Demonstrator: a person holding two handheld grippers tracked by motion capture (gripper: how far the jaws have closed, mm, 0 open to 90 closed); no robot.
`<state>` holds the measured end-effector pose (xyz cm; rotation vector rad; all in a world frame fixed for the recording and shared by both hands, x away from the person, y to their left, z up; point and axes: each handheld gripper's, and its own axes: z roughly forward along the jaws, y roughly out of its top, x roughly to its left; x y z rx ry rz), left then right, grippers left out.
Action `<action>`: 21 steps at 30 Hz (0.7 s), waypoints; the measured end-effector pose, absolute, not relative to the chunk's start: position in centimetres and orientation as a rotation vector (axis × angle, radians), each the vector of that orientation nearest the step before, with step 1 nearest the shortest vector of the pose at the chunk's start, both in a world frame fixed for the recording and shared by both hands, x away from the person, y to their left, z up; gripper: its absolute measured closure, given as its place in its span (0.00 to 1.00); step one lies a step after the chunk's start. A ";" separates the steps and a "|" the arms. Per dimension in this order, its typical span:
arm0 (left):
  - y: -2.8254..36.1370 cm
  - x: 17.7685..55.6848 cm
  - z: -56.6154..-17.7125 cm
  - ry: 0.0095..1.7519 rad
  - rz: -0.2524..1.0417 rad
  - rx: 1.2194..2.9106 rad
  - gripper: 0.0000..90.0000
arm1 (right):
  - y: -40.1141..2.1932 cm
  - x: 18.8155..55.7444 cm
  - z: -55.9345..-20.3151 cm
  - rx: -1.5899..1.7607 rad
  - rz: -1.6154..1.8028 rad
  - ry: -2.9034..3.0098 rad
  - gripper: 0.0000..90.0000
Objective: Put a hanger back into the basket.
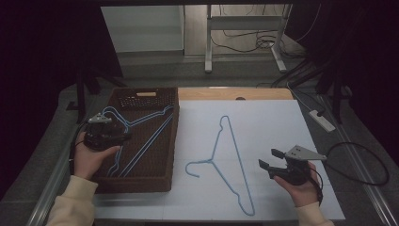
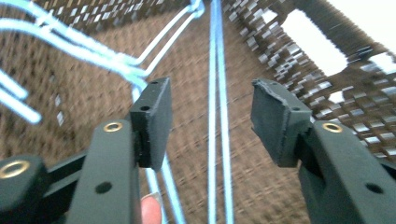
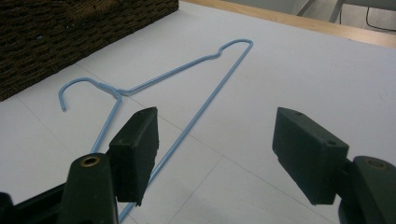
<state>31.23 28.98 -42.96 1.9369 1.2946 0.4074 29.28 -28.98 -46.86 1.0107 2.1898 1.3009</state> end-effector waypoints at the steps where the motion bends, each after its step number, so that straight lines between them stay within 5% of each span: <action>1: 28.7 30.9 -42.7 1.270 0.402 1.930 0.50 | -29.0 29.3 -46.8 1.011 1.300 2.190 0.36; 21: 23.9 25.4 -42.0 0.995 0.358 1.864 0.44 | -28.3 29.9 -47.0 0.980 1.319 2.226 0.36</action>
